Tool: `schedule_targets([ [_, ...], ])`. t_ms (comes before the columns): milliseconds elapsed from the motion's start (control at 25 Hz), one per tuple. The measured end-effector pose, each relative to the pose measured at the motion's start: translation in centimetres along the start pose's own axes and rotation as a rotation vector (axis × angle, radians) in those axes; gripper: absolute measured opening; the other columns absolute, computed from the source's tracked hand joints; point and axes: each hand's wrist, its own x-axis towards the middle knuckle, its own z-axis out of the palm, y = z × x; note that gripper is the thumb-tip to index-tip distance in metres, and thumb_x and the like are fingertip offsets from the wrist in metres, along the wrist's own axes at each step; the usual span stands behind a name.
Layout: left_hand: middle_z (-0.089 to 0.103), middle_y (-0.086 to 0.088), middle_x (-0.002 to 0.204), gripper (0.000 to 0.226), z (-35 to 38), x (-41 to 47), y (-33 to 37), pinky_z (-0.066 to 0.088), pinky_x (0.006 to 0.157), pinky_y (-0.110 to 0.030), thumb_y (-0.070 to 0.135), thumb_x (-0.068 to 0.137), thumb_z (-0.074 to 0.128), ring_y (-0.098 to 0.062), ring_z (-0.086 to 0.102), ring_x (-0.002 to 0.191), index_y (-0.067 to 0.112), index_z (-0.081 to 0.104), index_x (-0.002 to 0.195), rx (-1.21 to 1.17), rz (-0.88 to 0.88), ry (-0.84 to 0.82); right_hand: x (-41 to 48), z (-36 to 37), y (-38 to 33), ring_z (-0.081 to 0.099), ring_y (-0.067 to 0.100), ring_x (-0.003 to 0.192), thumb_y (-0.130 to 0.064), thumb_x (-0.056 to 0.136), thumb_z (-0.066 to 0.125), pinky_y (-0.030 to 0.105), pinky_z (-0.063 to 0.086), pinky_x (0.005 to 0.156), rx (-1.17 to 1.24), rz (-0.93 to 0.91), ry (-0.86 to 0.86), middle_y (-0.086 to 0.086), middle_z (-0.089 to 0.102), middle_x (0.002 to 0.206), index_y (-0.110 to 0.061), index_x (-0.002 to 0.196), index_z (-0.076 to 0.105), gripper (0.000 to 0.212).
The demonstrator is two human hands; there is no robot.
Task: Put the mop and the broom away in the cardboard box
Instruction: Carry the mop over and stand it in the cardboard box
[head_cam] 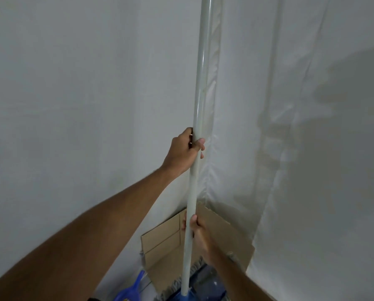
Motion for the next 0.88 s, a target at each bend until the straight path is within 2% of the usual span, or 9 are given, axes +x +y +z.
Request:
schedule_targets([
  [120, 0.067, -0.012, 0.084, 0.015, 2.1, 5.2, -5.2, 0.060, 0.074, -0.039, 0.011, 0.099, 0.054, -0.030, 0.068, 0.069, -0.001, 0.058, 0.107, 0.014, -0.037, 0.040, 7.6, -2.7, 1.4, 0.058, 0.023, 0.087, -0.030, 0.108, 0.030, 0.040, 0.047, 0.083, -0.041, -0.018, -0.151, 0.003, 0.061, 0.085, -0.011, 0.097, 0.055, 0.033],
  [200, 0.066, -0.011, 0.083, 0.015, 3.9, 9.2, -9.1, 0.061, 0.076, -0.042, 0.011, 0.099, 0.053, -0.029, 0.067, 0.068, -0.001, 0.058, 0.107, 0.039, -0.062, 0.088, 13.6, -4.4, 3.1, 0.058, 0.022, 0.089, -0.042, 0.100, 0.034, 0.037, 0.047, 0.083, -0.063, -0.031, -0.227, -0.001, 0.062, 0.084, -0.015, 0.096, 0.055, 0.035],
  [280, 0.067, -0.008, 0.082, 0.013, 4.8, 11.8, -12.7, 0.061, 0.079, -0.044, 0.012, 0.099, 0.052, -0.029, 0.069, 0.070, 0.002, 0.058, 0.106, 0.072, -0.066, 0.103, 17.9, -4.8, 4.4, 0.058, 0.020, 0.086, -0.056, 0.092, 0.037, 0.036, 0.047, 0.082, -0.097, -0.051, -0.242, -0.004, 0.062, 0.082, -0.017, 0.094, 0.056, 0.044],
  [400, 0.067, -0.004, 0.082, 0.011, 7.0, 16.3, -21.3, 0.061, 0.076, -0.043, 0.013, 0.099, 0.052, -0.025, 0.069, 0.069, 0.006, 0.057, 0.104, 0.075, -0.093, 0.106, 25.6, -5.4, 9.8, 0.055, 0.024, 0.087, -0.064, 0.089, 0.039, 0.041, 0.045, 0.081, -0.103, 0.014, -0.217, 0.007, 0.059, 0.087, -0.018, 0.094, 0.056, 0.049],
  [560, 0.068, -0.001, 0.080, 0.008, 10.1, 19.2, -34.6, 0.060, 0.073, -0.036, 0.012, 0.098, 0.053, -0.022, 0.070, 0.067, 0.008, 0.057, 0.103, 0.052, -0.124, 0.085, 34.4, -5.9, 18.9, 0.060, 0.037, 0.094, -0.042, 0.102, 0.035, 0.056, 0.050, 0.089, -0.179, 0.105, -0.149, 0.012, 0.059, 0.091, -0.024, 0.094, 0.057, 0.030],
  [680, 0.069, -0.002, 0.082, 0.010, 12.3, 19.4, -43.8, 0.061, 0.074, -0.035, 0.011, 0.097, 0.055, -0.021, 0.072, 0.071, 0.005, 0.058, 0.103, 0.025, -0.168, 0.084, 39.4, -6.1, 25.8, 0.060, 0.037, 0.100, -0.026, 0.108, 0.032, 0.051, 0.051, 0.090, -0.239, 0.222, -0.131, 0.025, 0.064, 0.107, -0.012, 0.110, 0.060, 0.031],
  [760, 0.072, -0.006, 0.085, 0.011, 14.0, 19.2, -49.8, 0.061, 0.078, -0.038, 0.010, 0.097, 0.056, -0.021, 0.073, 0.077, 0.003, 0.059, 0.105, 0.031, -0.232, 0.046, 42.6, -6.6, 30.3, 0.059, 0.025, 0.100, -0.027, 0.109, 0.032, 0.044, 0.052, 0.089, -0.282, 0.281, -0.142, 0.015, 0.061, 0.111, -0.006, 0.125, 0.058, 0.037],
  [800, 0.073, -0.008, 0.088, 0.012, 14.8, 18.9, -52.6, 0.060, 0.081, -0.040, 0.009, 0.096, 0.056, -0.022, 0.074, 0.080, 0.002, 0.059, 0.105, 0.039, -0.270, 0.029, 44.0, -6.8, 32.0, 0.057, 0.021, 0.098, -0.027, 0.109, 0.032, 0.044, 0.053, 0.089, -0.300, 0.296, -0.160, 0.012, 0.059, 0.109, -0.003, 0.127, 0.057, 0.038],
  [880, 0.075, -0.011, 0.091, 0.014, 16.7, 18.1, -57.6, 0.060, 0.084, -0.042, 0.009, 0.095, 0.057, -0.021, 0.074, 0.083, 0.002, 0.059, 0.107, 0.061, -0.335, -0.004, 46.6, -7.4, 35.4, 0.058, 0.028, 0.095, -0.026, 0.109, 0.034, 0.052, 0.053, 0.092, -0.346, 0.317, -0.165, 0.016, 0.059, 0.105, 0.001, 0.127, 0.055, 0.038],
])
